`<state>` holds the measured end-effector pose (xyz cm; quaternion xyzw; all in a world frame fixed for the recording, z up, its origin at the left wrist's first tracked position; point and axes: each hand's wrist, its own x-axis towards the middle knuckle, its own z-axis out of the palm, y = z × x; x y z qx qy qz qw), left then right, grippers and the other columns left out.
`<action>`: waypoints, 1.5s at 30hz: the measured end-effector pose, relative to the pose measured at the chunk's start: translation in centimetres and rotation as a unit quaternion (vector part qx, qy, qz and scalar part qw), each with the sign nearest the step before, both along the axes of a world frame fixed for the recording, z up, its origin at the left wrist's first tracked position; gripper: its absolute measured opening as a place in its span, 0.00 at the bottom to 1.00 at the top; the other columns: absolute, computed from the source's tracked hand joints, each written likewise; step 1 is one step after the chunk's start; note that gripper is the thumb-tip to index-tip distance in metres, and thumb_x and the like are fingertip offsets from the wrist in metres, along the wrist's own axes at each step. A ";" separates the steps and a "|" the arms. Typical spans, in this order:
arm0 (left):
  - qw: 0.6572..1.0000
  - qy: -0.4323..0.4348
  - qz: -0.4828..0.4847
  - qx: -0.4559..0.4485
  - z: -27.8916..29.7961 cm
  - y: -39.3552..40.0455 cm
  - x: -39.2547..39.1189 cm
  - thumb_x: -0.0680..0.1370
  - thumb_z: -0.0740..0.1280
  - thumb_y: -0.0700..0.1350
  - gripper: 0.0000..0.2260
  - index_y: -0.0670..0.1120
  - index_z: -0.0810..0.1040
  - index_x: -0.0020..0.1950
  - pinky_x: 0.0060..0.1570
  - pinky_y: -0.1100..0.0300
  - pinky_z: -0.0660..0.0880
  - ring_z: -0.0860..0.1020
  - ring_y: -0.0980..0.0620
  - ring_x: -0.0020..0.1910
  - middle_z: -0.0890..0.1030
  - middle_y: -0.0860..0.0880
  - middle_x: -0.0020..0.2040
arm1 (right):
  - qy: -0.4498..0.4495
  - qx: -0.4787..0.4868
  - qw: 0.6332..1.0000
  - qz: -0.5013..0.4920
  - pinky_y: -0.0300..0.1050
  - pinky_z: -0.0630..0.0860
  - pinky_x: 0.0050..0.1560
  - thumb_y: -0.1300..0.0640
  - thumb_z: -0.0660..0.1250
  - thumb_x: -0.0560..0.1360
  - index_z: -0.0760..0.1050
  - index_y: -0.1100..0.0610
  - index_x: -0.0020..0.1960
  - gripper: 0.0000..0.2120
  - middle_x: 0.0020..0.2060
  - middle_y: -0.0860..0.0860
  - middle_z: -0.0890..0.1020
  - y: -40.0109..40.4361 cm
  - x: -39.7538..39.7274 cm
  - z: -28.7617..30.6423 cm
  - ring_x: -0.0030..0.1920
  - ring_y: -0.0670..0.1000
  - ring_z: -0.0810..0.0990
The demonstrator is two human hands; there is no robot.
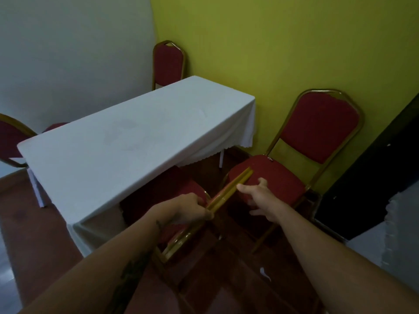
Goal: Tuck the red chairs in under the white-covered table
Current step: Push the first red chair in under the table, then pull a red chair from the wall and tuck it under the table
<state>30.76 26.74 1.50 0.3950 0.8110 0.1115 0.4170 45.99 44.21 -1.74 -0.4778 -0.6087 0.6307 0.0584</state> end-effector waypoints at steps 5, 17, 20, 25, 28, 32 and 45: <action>0.992 0.014 -0.042 0.118 5.3 6.5 -0.7 0.79 0.66 0.50 0.20 0.45 0.76 0.70 0.60 0.55 0.75 0.79 0.49 0.61 0.80 0.46 0.65 | -0.020 0.055 0.998 -0.004 0.63 0.74 0.64 0.46 0.72 0.75 0.49 0.44 0.81 0.44 0.77 0.56 0.64 4.5 1.4 2.7 0.71 0.60 0.69; 0.964 0.005 -0.108 0.245 8.8 30.3 3.5 0.75 0.68 0.47 0.10 0.52 0.80 0.55 0.50 0.54 0.81 0.85 0.50 0.48 0.84 0.54 0.42 | -0.040 0.141 0.988 -0.046 0.57 0.73 0.65 0.47 0.69 0.78 0.54 0.47 0.79 0.36 0.77 0.54 0.62 23.5 8.3 8.1 0.72 0.57 0.68; 0.960 0.007 -0.085 0.265 9.3 37.0 5.3 0.74 0.67 0.45 0.12 0.51 0.81 0.58 0.54 0.48 0.82 0.86 0.47 0.47 0.86 0.47 0.46 | -0.048 0.176 0.981 -0.059 0.55 0.71 0.68 0.49 0.69 0.78 0.56 0.51 0.79 0.35 0.76 0.55 0.64 30.4 10.5 8.8 0.73 0.57 0.67; 0.955 0.022 -0.073 0.287 9.6 47.8 7.3 0.77 0.65 0.42 0.14 0.47 0.81 0.62 0.47 0.56 0.81 0.84 0.50 0.47 0.85 0.48 0.48 | -0.085 0.200 0.974 -0.071 0.49 0.76 0.58 0.51 0.69 0.78 0.58 0.53 0.78 0.33 0.66 0.54 0.73 40.4 13.1 9.6 0.62 0.54 0.76; 0.955 0.056 -0.070 0.282 9.8 52.6 7.6 0.77 0.64 0.43 0.15 0.46 0.82 0.63 0.43 0.61 0.73 0.83 0.49 0.51 0.86 0.47 0.53 | -0.098 0.195 0.973 -0.075 0.47 0.74 0.55 0.54 0.67 0.79 0.57 0.54 0.78 0.32 0.68 0.54 0.72 45.3 13.4 10.1 0.61 0.52 0.75; 0.959 0.086 -0.078 0.259 9.7 57.6 7.1 0.78 0.65 0.45 0.15 0.46 0.82 0.63 0.50 0.61 0.71 0.81 0.47 0.58 0.84 0.45 0.60 | -0.110 0.202 0.970 -0.083 0.48 0.75 0.57 0.56 0.67 0.78 0.56 0.55 0.79 0.33 0.69 0.54 0.71 50.4 13.0 10.3 0.63 0.53 0.75; 0.966 0.076 -0.081 0.235 7.7 72.5 1.8 0.76 0.65 0.43 0.13 0.45 0.84 0.57 0.47 0.57 0.77 0.82 0.46 0.50 0.85 0.45 0.51 | -0.152 0.210 0.960 -0.103 0.51 0.76 0.58 0.59 0.64 0.80 0.57 0.54 0.78 0.30 0.53 0.49 0.71 61.6 11.1 9.2 0.46 0.45 0.73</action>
